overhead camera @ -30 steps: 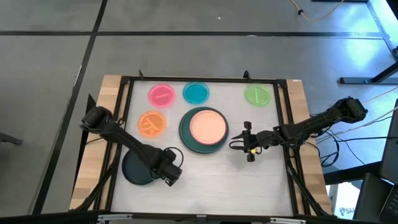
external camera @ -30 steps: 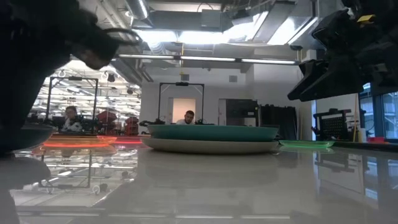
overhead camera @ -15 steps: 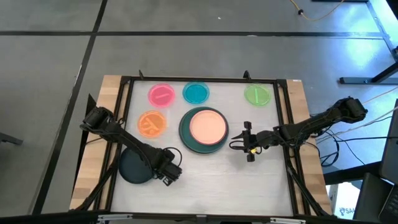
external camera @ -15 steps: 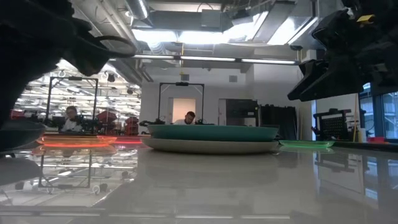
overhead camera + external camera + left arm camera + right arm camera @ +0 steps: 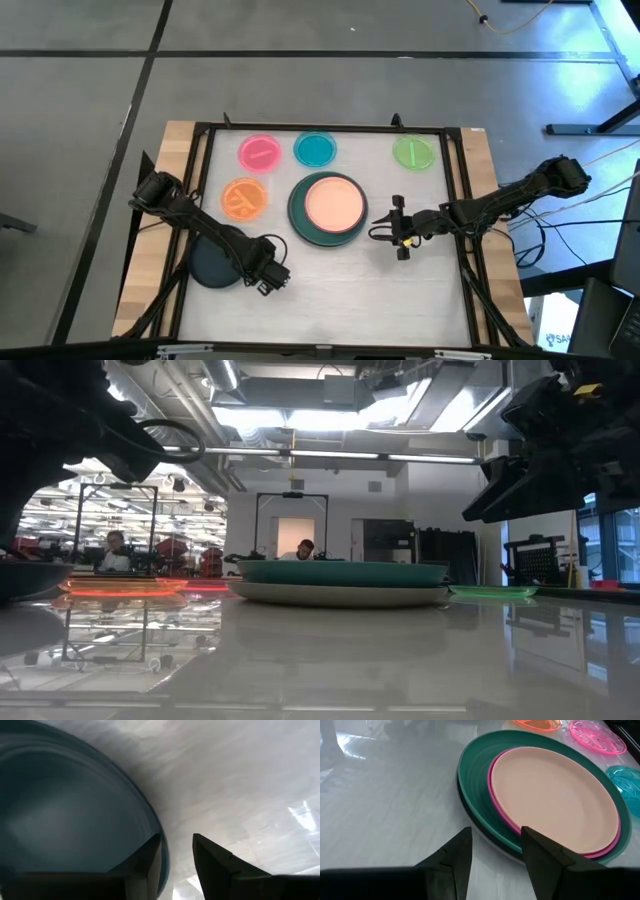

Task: Stack plastic plates
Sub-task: Stack the black plate on top of the light orange plate

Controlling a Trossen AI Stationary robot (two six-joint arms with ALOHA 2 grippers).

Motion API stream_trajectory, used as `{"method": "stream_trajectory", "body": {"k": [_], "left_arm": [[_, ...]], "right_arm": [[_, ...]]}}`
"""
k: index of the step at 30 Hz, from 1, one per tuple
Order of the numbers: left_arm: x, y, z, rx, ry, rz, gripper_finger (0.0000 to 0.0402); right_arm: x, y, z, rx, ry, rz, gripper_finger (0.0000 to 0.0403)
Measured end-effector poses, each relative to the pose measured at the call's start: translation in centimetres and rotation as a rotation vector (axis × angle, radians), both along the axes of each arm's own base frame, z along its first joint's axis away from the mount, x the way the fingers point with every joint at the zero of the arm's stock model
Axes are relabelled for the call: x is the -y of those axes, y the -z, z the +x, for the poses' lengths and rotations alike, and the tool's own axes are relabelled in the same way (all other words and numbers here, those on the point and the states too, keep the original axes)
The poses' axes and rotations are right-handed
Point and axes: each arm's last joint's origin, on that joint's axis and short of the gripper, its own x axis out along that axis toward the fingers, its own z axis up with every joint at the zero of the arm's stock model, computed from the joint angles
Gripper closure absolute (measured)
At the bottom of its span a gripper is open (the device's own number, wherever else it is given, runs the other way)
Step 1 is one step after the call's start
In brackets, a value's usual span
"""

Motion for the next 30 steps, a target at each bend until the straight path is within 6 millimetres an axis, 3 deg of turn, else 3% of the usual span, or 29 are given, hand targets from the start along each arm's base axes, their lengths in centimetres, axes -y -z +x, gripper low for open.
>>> {"method": "stream_trajectory", "body": {"k": [18, 30], "left_arm": [[0.4, 0.0, -0.8, -0.043, 0.02, 0.025, 0.0296], [-0.2, 2.2, -1.6, -0.036, 0.046, 0.037, 0.0303]], "right_arm": [[0.0, 0.0, 0.0, -0.004, -0.001, -0.001, 0.0244], [0.0, 0.1, -0.1, -0.013, 0.007, 0.01, 0.0244]]}}
